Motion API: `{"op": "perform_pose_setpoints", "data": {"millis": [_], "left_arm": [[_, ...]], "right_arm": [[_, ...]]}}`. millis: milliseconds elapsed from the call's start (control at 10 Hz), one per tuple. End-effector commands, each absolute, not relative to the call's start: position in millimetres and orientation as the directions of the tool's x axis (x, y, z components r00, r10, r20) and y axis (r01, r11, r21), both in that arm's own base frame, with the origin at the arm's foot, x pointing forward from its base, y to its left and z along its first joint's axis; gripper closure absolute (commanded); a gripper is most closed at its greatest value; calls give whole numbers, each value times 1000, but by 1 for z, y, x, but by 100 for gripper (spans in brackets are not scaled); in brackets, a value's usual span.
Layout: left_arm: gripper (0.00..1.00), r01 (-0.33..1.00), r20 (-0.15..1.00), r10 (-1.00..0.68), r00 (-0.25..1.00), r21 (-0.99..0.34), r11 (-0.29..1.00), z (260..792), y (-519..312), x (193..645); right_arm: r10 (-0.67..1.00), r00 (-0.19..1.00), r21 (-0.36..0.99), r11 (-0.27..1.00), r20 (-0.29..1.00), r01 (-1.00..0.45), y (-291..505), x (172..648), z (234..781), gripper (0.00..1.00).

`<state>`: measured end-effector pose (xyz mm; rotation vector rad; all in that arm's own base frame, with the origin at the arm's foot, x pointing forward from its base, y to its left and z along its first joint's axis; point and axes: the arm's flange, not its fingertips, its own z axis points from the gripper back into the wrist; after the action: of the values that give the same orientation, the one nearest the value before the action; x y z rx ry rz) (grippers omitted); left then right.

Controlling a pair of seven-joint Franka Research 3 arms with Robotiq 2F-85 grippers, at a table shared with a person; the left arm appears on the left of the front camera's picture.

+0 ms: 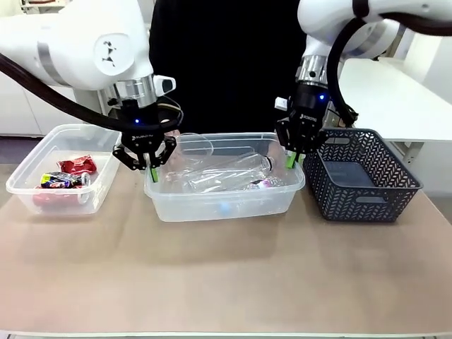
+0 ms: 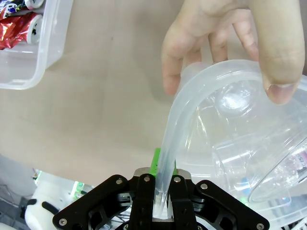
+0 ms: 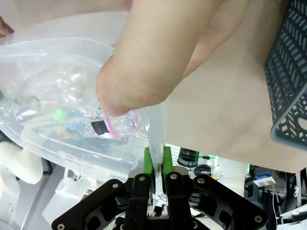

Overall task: Sort the waste into each basket.
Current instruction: Release the Organizing box you were holding.

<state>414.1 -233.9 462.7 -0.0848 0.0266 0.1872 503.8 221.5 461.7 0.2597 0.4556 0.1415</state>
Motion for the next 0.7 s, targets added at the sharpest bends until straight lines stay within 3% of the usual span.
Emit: {"op": "perform_pose_setpoints", "data": {"millis": [0, 400, 500, 600], "left_arm": [[96, -195, -29, 194, 981, -84, 977, 466, -233, 414], [96, -189, -34, 187, 982, -83, 978, 463, -233, 415], [38, -169, -34, 167, 985, -74, 983, 465, -241, 419], [38, -160, -28, 158, 987, -74, 984, 470, -245, 419]], "right_arm": [[201, 891, 282, 956, -408, -86, 226, 500, 465, 91], [193, 889, 278, 957, -415, -78, 222, 504, 462, 91], [215, 907, 314, 944, -363, -98, 222, 499, 464, 37], [223, 926, 348, 931, -305, -110, 220, 493, 470, 36]]}}
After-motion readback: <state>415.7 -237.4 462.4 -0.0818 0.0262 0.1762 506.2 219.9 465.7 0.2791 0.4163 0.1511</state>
